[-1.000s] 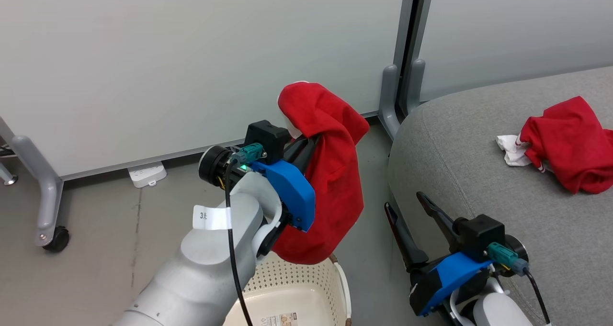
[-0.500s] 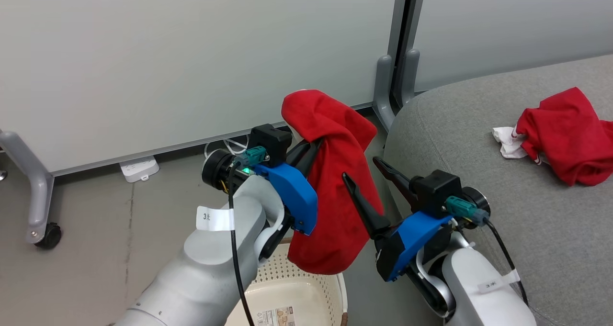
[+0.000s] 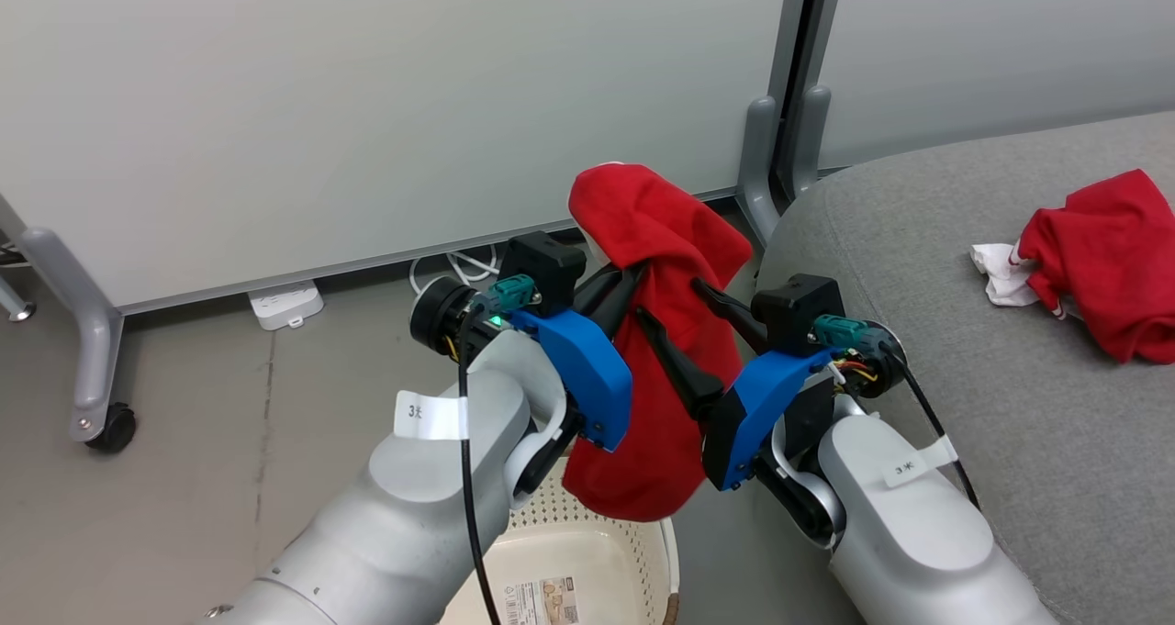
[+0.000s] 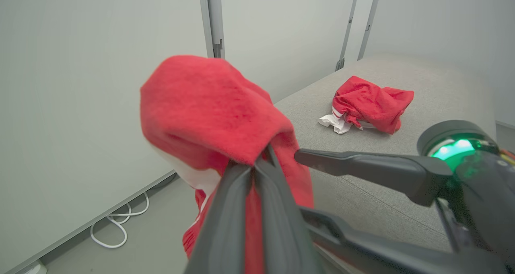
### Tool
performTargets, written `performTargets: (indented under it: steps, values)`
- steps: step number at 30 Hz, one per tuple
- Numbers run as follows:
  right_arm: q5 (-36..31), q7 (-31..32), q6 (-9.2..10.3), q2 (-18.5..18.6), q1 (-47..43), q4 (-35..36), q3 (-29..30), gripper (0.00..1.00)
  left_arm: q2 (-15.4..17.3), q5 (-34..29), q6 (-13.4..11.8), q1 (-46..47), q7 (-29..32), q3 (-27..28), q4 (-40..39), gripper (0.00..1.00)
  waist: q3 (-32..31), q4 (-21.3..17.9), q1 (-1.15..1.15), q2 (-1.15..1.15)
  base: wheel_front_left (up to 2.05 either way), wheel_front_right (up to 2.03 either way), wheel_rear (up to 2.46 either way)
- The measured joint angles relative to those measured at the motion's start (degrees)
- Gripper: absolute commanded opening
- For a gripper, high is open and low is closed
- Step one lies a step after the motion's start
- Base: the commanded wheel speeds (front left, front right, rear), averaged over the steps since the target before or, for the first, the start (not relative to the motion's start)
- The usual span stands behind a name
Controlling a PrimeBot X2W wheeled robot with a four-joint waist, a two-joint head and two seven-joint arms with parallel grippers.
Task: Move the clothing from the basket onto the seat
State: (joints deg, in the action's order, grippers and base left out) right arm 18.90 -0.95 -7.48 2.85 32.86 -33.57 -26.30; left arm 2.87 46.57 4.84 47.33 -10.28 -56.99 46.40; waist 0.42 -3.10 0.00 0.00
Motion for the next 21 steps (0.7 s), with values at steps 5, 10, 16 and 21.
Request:
performTargets:
  steps: [5,10,16,21]
  values:
    - [1.72,-1.27,0.00,0.00,2.71,-5.77,-1.75,1.00,0.01,1.56,-0.13,0.15,0.00,-1.83,-1.21,0.00,0.10,1.01,0.00,0.00,0.00,0.00,0.00]
    - [2.41,-2.15,-0.01,0.00,4.94,-11.39,-3.63,1.00,0.01,3.52,-0.26,0.43,0.02,-3.60,-2.96,0.00,0.10,1.79,0.00,0.00,0.00,0.00,0.00]
    - [2.99,-3.03,-0.01,0.00,7.15,-16.15,-6.81,1.00,0.01,6.14,-0.18,0.88,0.19,-6.15,-5.69,0.00,0.09,2.64,0.00,0.00,0.00,0.00,0.00]
    - [5.05,-4.37,-0.01,0.00,8.37,-17.85,-9.25,1.00,0.03,8.17,-0.08,1.03,0.52,-7.78,-6.62,0.00,0.06,3.04,0.00,0.00,0.00,0.00,0.00]
